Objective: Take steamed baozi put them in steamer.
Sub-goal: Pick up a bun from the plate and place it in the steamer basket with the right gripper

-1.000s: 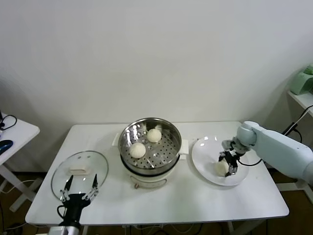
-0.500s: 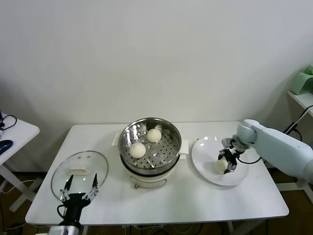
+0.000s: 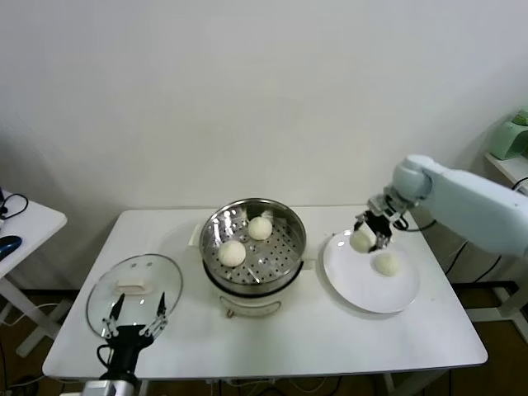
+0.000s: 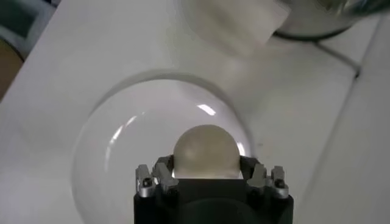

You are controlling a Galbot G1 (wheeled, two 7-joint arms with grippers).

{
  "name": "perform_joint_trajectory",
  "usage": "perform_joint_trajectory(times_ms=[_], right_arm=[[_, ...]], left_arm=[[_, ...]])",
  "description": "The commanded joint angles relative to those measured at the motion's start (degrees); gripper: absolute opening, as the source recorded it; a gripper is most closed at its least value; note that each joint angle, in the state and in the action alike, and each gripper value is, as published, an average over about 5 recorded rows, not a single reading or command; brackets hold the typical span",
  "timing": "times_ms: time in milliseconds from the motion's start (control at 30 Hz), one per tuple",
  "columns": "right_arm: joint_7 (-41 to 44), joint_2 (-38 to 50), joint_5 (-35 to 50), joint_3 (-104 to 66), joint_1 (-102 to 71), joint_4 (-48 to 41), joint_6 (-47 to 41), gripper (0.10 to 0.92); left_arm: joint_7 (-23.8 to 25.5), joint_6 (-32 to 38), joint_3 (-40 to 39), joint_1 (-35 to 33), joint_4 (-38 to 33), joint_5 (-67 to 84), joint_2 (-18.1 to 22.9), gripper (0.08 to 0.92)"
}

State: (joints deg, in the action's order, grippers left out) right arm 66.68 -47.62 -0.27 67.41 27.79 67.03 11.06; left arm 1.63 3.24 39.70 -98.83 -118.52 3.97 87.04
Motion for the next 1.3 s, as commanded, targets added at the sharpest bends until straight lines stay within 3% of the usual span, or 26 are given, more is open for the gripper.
perform_joint_trajectory(times_ms=[33, 300, 667, 1300], right_arm=[[1.23, -5.13, -9.61, 5.42, 19.93, 13.75, 15.66, 0.696], [-0.38, -12.74, -15.97, 1.78, 13.56, 21.14, 17.83, 0.696], [-0.66, -24.11, -22.31, 0.03, 3.1, 17.02, 20.5, 0.696], [-1.22, -28.24, -28.15, 3.99, -2.66, 12.39, 25.94, 0.704]], left_arm=[[-0.03, -0.6, -1.0, 0.04, -0.15, -0.17, -0.24, 0.823], [-0.04, -0.71, -1.25, -0.45, -0.31, -0.45, -0.47, 0.823], [-0.09, -1.24, -1.6, -2.06, -1.24, -0.96, -2.19, 0.823], [0.17, -1.14, -2.54, -1.8, -0.14, -1.52, -1.99, 0.823]])
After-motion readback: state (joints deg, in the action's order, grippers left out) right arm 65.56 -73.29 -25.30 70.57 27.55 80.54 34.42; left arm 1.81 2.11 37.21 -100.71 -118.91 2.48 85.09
